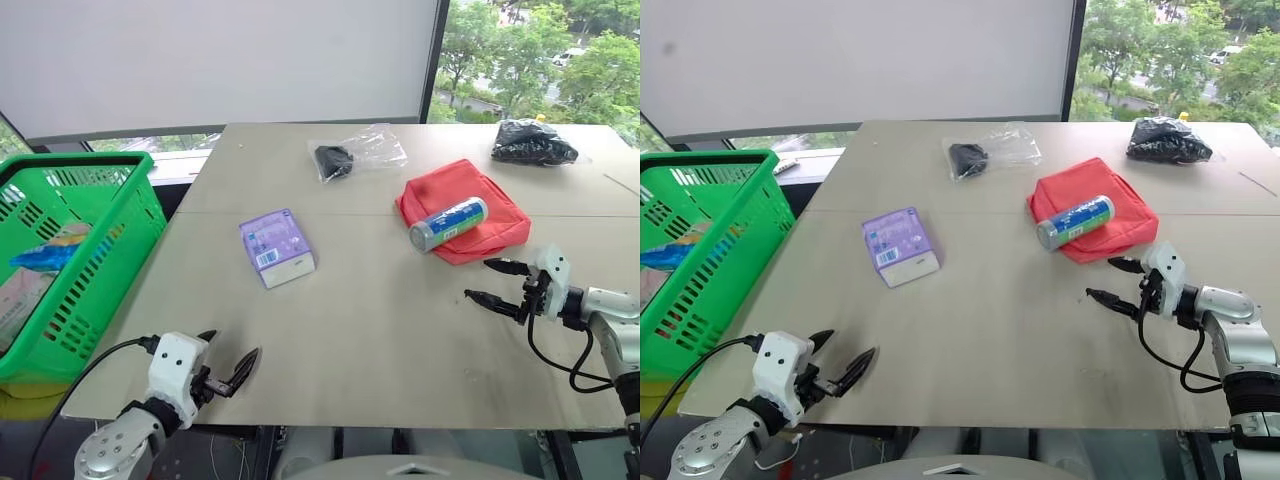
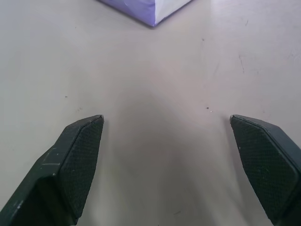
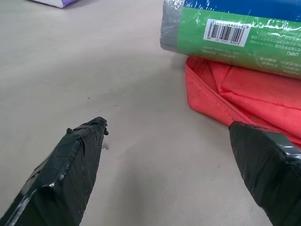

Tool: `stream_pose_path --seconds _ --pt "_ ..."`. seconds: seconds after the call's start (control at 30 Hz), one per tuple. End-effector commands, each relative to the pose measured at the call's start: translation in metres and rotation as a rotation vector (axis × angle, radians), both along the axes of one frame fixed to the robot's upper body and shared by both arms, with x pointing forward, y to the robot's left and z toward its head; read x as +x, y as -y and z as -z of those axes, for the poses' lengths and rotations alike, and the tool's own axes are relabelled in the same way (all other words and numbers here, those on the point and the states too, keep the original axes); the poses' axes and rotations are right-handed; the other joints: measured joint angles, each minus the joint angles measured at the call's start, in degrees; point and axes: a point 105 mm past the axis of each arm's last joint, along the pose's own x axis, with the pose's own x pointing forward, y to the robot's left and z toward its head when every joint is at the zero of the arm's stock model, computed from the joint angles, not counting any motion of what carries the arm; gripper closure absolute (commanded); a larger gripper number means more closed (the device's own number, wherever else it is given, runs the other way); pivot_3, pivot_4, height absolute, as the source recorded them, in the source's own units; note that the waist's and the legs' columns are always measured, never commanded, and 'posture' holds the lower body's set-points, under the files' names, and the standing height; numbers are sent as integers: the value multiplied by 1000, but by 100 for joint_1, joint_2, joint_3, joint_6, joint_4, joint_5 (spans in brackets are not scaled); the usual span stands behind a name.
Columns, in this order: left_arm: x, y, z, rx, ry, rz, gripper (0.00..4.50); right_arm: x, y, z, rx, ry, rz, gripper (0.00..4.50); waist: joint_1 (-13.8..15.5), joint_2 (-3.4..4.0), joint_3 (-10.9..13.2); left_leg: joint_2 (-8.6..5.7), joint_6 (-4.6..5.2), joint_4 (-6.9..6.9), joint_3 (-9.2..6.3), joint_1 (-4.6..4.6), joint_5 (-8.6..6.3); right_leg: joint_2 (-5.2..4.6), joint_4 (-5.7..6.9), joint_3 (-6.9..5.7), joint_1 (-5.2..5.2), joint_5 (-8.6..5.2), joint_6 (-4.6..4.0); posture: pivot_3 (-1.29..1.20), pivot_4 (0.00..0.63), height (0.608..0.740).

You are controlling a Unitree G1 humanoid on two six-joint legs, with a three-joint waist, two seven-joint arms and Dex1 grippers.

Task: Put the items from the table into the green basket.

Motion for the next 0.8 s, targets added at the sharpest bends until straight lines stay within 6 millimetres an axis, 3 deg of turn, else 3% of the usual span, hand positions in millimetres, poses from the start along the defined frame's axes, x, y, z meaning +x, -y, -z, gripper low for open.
stream_pose_path --seconds 0.03,0.8 --pt "4 4 -13 20 56 31 38 3 5 -16 2 54 6 0 -1 0 0 0 0 0 0 0 0 0 0 0 0 0 0 41 33 740" --pt "8 10 -19 -12 89 44 38 6 8 -18 -4 55 27 0 -3 0 0 0 0 1 1 0 0 2 1 0 0 0 0 44 36 740"
